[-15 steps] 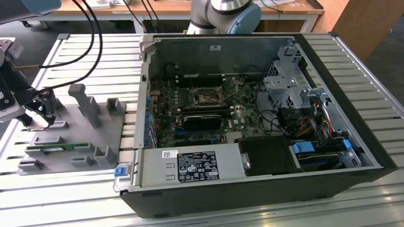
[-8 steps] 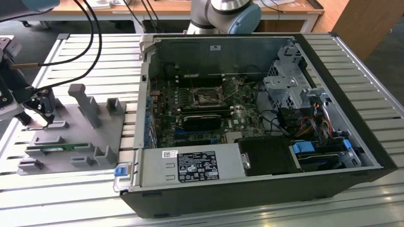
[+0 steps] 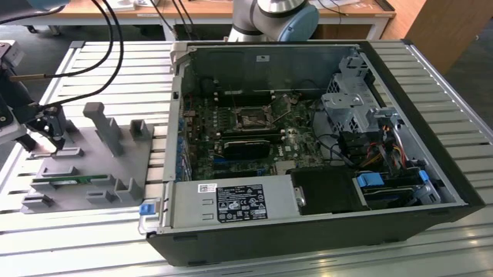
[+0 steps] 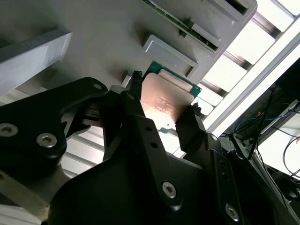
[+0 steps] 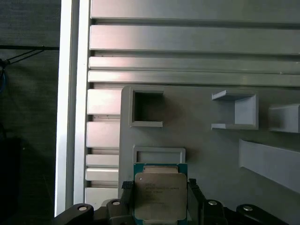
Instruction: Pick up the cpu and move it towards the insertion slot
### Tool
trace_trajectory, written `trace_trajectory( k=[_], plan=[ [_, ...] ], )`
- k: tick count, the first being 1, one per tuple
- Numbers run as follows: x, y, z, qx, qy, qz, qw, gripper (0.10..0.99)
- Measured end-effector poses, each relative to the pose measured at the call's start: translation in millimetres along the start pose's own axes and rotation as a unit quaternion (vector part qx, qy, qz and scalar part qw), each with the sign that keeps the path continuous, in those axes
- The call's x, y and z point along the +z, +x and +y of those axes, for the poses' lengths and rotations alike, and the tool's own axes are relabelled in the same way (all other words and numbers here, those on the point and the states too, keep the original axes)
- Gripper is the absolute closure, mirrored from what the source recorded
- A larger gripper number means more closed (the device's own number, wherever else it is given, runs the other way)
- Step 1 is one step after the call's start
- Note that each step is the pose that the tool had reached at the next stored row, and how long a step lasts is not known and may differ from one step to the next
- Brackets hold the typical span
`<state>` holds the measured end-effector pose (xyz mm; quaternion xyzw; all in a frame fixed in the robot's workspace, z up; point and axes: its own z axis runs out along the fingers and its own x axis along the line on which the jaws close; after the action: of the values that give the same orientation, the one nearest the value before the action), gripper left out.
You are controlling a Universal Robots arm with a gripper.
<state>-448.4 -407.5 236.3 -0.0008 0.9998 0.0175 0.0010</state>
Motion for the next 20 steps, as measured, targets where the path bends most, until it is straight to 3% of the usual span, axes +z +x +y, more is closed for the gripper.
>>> trace_trajectory(
  k=[20],
  plan=[
    [-11.8, 0.0, 0.6, 0.0, 0.0, -0.0001, 1.0, 0.549]
  ],
)
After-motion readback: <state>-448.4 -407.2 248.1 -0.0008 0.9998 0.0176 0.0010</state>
